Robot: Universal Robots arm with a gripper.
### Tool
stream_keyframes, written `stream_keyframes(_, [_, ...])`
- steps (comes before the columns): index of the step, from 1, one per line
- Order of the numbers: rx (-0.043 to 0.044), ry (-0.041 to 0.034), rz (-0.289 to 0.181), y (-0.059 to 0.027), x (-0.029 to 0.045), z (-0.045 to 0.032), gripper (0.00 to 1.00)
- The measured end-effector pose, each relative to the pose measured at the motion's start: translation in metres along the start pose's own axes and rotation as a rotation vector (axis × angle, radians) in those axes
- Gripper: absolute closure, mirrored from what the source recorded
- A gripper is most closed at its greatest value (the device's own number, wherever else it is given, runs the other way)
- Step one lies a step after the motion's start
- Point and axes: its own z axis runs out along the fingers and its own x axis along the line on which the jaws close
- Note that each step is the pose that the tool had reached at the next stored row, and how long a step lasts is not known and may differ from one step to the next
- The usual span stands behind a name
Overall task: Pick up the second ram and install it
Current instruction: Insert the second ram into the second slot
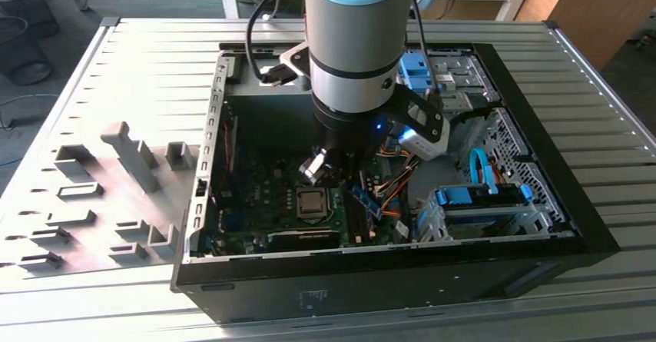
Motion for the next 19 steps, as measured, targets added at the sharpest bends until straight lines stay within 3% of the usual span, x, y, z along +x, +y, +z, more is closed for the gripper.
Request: stream_keyframes(19, [0.006, 0.0008, 0.06, 0.0, 0.0, 0.0003, 0.86])
